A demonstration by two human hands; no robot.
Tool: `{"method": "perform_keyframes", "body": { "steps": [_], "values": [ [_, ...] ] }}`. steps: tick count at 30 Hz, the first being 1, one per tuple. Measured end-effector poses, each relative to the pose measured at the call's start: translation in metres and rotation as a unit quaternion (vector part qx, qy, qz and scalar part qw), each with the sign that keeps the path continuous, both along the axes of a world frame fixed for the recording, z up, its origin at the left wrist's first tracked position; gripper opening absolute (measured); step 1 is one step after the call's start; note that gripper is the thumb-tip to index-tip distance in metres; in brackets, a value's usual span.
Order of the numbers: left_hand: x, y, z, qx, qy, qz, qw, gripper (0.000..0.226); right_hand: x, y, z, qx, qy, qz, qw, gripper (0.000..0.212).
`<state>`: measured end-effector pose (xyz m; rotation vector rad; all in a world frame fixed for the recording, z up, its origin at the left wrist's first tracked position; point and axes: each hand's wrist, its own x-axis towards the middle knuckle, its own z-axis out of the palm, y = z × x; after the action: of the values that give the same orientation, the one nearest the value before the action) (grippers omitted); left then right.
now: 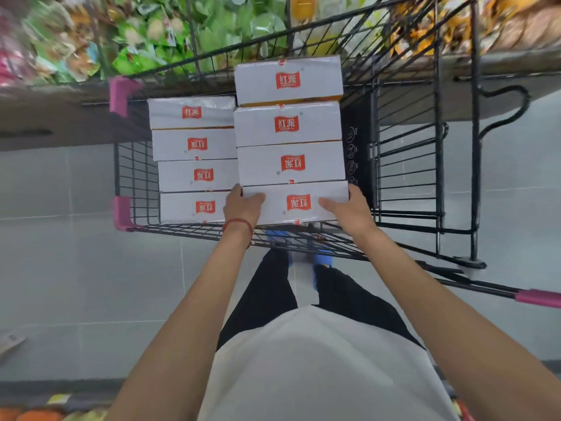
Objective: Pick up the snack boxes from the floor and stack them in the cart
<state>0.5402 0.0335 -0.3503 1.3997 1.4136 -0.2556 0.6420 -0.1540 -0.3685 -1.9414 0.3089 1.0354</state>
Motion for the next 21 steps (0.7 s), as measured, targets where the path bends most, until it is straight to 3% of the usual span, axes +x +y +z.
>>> {"method": "perform_keyframes", "body": {
  "steps": [2, 4, 6, 11, 21],
  "values": [
    [-0.001, -0.003, 0.003, -0.001, -0.01, 0.002, 1.0, 0.051, -0.004, -0.004, 0.002, 0.001, -0.008, 0.004, 1.0, 0.04],
    [-0.007, -0.012, 0.012, 0.009, -0.021, 0.014, 1.0, 0.064, -0.009, -0.009, 0.008, 0.013, -0.016, 0.017, 1.0, 0.056],
    [-0.012, -0.025, 0.025, 0.021, -0.034, 0.026, 0.999, 0.062, -0.01, -0.012, 0.015, 0.012, -0.028, 0.028, 0.999, 0.062],
    [-0.035, -0.052, 0.05, 0.078, -0.086, 0.077, 0.99, 0.051, -0.016, -0.015, 0.045, 0.065, -0.058, 0.078, 0.993, 0.044],
    [-0.122, -0.072, 0.088, 0.125, -0.153, 0.178, 0.964, 0.039, -0.066, 0.02, 0.097, 0.134, -0.072, 0.232, 0.961, 0.032]
  ]
}}
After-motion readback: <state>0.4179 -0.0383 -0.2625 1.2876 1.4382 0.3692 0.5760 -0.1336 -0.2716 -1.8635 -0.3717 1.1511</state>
